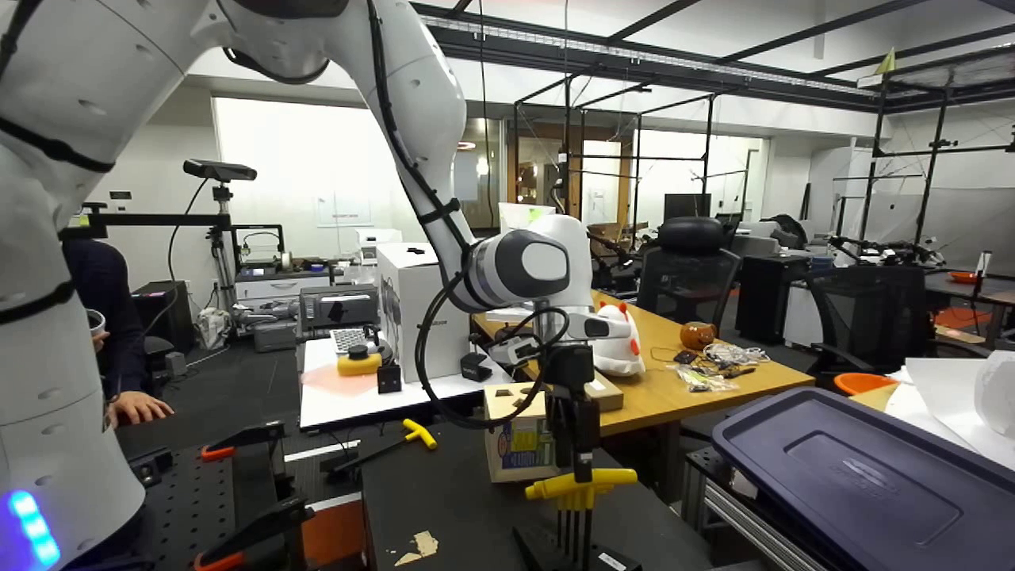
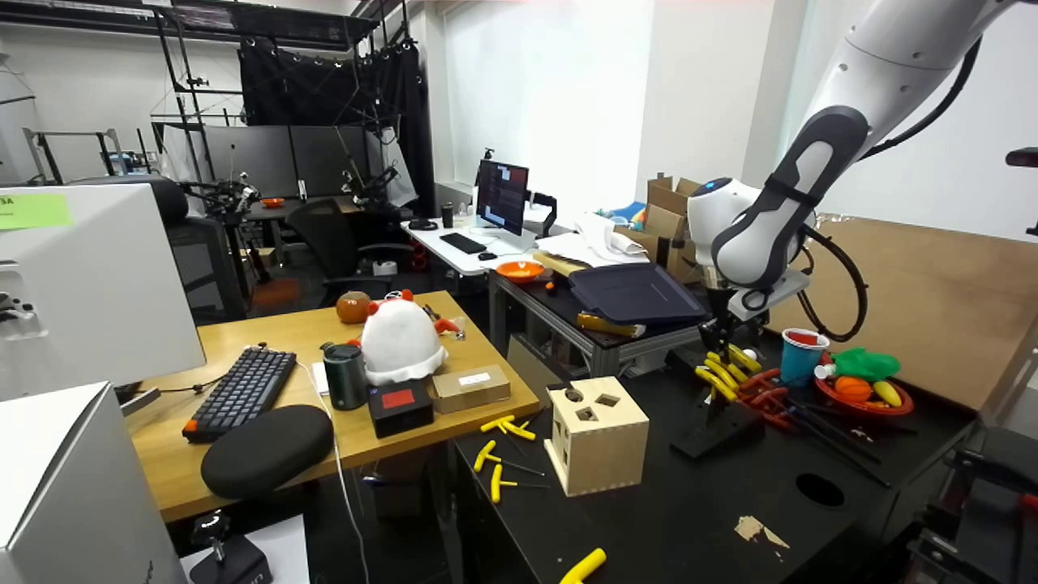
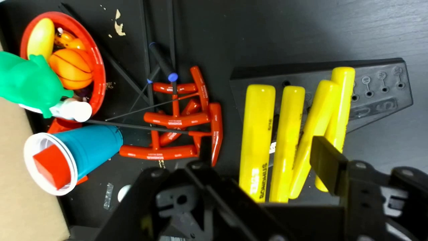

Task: Pick up the yellow object tool and put it among the other yellow tools

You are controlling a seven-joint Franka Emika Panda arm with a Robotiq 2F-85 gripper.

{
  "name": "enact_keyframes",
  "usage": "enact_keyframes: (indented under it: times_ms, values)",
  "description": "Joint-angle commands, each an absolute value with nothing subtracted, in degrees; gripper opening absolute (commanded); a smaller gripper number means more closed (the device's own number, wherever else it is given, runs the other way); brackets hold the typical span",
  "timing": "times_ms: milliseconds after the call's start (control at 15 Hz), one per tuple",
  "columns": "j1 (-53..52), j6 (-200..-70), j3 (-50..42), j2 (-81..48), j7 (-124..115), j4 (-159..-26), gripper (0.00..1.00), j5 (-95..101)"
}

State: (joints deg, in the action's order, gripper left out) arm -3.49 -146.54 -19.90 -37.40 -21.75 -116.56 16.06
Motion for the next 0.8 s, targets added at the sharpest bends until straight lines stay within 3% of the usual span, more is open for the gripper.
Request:
enact_keyframes:
  times_ms: [0, 733]
  values:
    - [-4.4, -143.8, -20.6, -35.4, -22.4, -118.0, 1.0, 17.0]
    - [-0.6, -132.9, -20.5, -36.9, -24.7, -109.7, 1.0, 13.9]
